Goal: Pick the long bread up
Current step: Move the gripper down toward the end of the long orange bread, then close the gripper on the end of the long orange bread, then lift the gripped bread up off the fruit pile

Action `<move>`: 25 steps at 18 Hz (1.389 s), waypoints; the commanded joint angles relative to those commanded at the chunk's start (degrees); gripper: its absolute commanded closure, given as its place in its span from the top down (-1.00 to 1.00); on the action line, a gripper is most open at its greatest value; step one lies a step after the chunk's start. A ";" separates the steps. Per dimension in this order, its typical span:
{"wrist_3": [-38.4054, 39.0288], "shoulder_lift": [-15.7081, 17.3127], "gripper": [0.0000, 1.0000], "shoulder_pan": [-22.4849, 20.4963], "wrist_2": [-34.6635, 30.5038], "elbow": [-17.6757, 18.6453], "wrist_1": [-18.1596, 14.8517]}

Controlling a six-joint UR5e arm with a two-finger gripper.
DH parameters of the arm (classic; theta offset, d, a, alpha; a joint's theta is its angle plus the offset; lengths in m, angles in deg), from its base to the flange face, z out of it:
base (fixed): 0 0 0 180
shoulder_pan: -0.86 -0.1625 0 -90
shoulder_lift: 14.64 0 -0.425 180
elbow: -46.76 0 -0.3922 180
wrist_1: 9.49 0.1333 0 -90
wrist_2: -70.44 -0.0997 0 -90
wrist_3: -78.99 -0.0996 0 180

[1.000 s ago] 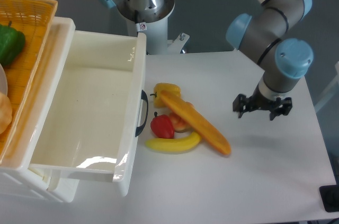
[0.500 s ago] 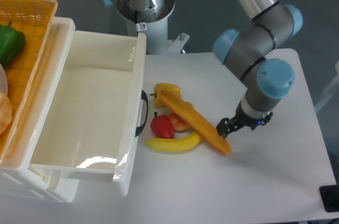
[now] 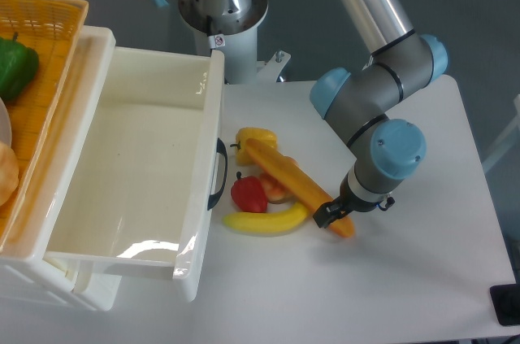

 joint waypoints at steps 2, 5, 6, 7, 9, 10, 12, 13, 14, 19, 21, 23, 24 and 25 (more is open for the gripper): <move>0.79 -0.35 0.93 0.00 -0.61 0.00 0.27; 1.58 -0.71 0.76 0.09 -2.28 0.96 0.44; 1.67 -0.79 0.69 0.09 -2.37 1.23 0.79; 1.76 -0.71 0.62 0.18 -2.46 1.49 1.14; 1.59 -0.53 0.56 0.18 -2.46 1.67 1.23; 1.50 -0.62 0.55 0.18 -2.46 1.67 1.32; 1.50 -0.62 0.40 0.18 -2.90 1.58 1.32; 1.50 -0.62 0.37 0.18 -2.99 1.50 1.50; 1.50 -0.62 0.25 0.18 -3.08 1.41 1.59; -1.22 -0.62 -0.86 0.18 -3.08 0.44 1.68; -2.19 -0.53 -0.96 0.09 -2.99 -0.35 1.67; -5.34 -0.09 -0.95 0.00 -2.99 -0.79 1.59; -6.14 0.17 -0.95 -0.09 -2.90 -0.88 1.59; -6.84 0.35 -0.95 -0.17 -2.99 -1.23 1.59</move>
